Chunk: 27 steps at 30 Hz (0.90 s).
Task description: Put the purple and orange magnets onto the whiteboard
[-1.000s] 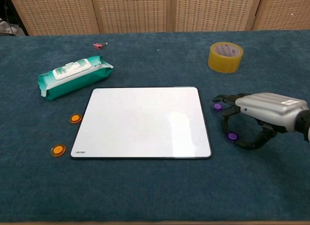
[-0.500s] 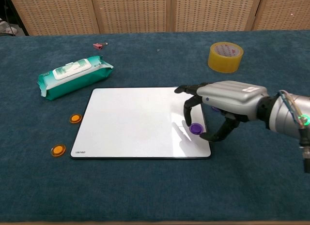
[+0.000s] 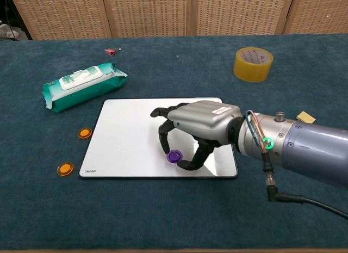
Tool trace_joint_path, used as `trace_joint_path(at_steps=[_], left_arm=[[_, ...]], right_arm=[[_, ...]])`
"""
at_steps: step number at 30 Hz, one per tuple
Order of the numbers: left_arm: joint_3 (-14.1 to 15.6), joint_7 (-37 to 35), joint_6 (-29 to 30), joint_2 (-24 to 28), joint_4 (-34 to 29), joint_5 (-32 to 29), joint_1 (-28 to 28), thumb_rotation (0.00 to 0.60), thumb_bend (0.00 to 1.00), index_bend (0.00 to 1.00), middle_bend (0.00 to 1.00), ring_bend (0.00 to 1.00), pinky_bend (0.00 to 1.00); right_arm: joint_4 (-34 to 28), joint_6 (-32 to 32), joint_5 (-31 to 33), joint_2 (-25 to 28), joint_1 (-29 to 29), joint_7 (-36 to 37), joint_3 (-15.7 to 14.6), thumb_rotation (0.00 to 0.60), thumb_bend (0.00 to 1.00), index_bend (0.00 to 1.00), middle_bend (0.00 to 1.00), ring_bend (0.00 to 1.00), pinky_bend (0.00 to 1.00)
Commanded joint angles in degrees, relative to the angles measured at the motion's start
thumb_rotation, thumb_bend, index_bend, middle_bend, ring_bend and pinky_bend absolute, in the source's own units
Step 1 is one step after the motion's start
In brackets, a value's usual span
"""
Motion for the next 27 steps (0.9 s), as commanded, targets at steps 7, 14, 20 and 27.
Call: trace_joint_path(at_steps=[7,14,20,27], left_arm=[[0.0,-0.4,0.2,0.3,-0.2,-0.1,0.2,0.6,0.0,0.0,0.0,0.0,0.07],[0.2,-0.3,-0.4,0.5,-0.3,0.1,0.0,0.6,0.0,0.0,0.0,0.0,0.07],[0.2,-0.4,-0.5,0.6,-0.3,-0.2,0.0,0.6,0.0,0.0,0.0,0.0,0.07],[0.1,-1.0,-0.3,0.9,-0.5,-0.1,0.1,0.6,0.0,0.0,0.0,0.0,0.07]], right_arm=[[0.5,1.5,2.9,-1.0,1.2,-2.4,-0.7,0.6,0.44,0.5,0.0,0.0,0.0],[0.4,2.1,2.8,-0.4,1.6,-2.6,-1.9,0.6,0.44,0.19,0.0,0.0,0.0],[-1.4,4.2,1.9,0.5,1.2,-2.2,-1.9,0.6,0.38,0.1,0.0,0.0,0.0],[-0.2,6.8,1.6,3.6,0.7,-1.3,-0.4,0.6,0.32,0.1,0.0,0.0,0.0]])
